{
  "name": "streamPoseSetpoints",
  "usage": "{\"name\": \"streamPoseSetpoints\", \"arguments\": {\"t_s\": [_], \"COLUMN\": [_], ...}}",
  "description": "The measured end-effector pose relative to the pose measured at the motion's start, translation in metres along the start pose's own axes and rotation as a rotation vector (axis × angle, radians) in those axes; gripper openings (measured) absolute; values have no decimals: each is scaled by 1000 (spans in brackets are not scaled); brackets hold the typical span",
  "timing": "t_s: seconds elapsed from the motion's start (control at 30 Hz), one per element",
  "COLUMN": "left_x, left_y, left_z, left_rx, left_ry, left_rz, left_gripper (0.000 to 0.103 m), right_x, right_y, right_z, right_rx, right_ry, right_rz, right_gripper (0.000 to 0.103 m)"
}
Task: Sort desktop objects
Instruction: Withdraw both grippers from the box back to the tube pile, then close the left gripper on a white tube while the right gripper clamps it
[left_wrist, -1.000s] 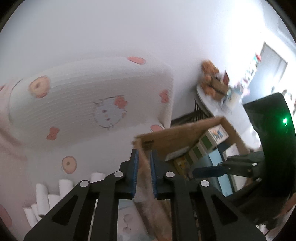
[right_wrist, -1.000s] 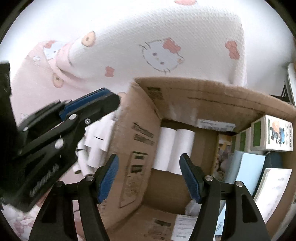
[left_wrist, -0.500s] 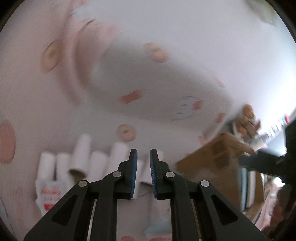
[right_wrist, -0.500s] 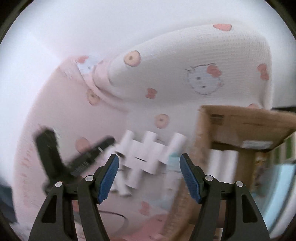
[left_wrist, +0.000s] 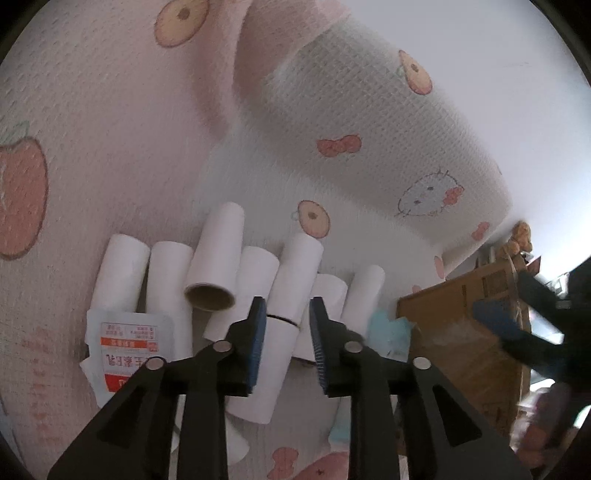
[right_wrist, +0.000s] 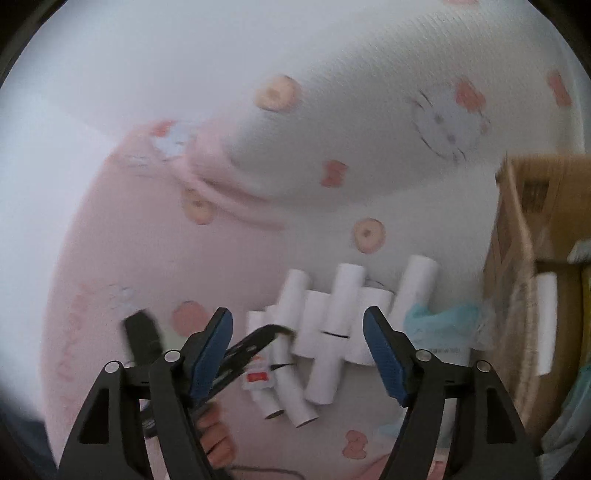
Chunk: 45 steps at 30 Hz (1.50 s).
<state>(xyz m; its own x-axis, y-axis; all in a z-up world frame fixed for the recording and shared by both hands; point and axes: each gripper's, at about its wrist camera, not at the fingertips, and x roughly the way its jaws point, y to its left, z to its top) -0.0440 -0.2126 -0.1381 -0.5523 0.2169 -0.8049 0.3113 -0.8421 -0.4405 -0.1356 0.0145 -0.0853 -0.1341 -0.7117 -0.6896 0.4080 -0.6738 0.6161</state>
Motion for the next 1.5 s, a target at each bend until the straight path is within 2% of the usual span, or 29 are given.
{"name": "streamPoseSetpoints", "arguments": {"t_s": [0.03, 0.1, 0.2, 0.23, 0.3, 0.43, 0.57, 0.7, 0.8, 0.9, 1.0, 1.07, 1.33, 1.5], "left_x": [-1, 0, -2, -3, -7, 0, 22, 46, 59, 71, 76, 79, 100, 102], "left_y": [3, 5, 8, 7, 0, -10, -1, 20, 28, 32, 40, 45, 63, 59], "left_z": [2, 6, 18, 24, 35, 61, 80, 88, 86, 87, 88, 89, 90, 85], "left_rx": [2, 6, -16, -11, 13, 55, 15, -44, -49, -32, -30, -33, -102, -72], "left_ry": [3, 6, 5, -7, -27, 14, 80, 148, 202, 249, 261, 274, 338, 360], "left_rz": [5, 24, 69, 92, 113, 93, 95, 107, 94, 102, 125, 127, 43, 28], "left_gripper": [39, 43, 43, 43, 44, 51, 52, 52, 52, 52, 52, 52, 52, 51], "right_x": [11, 27, 48, 58, 70, 78, 106, 132, 147, 162, 169, 178, 189, 193], "right_y": [-2, -4, -10, -16, -27, -27, -19, -8, -2, 1, 1, 4, 15, 28], "right_z": [-2, -4, -3, 0, 2, -1, -5, -8, -10, -12, -14, -15, -28, -37], "right_rx": [-1, -20, -28, 12, 106, 136, 89, -13, -65, -102, -126, -167, -279, -382], "right_ry": [-3, -6, -38, -11, 8, -50, -31, -66, -32, 16, -10, 8, 47, 68], "right_rz": [-30, -48, 50, 97, 128, 50, 42, 27, 54, 41, 29, 21, 56, 62], "right_gripper": [71, 71, 71, 71, 71, 71, 71, 71, 71, 71, 71, 71, 71, 71]}}
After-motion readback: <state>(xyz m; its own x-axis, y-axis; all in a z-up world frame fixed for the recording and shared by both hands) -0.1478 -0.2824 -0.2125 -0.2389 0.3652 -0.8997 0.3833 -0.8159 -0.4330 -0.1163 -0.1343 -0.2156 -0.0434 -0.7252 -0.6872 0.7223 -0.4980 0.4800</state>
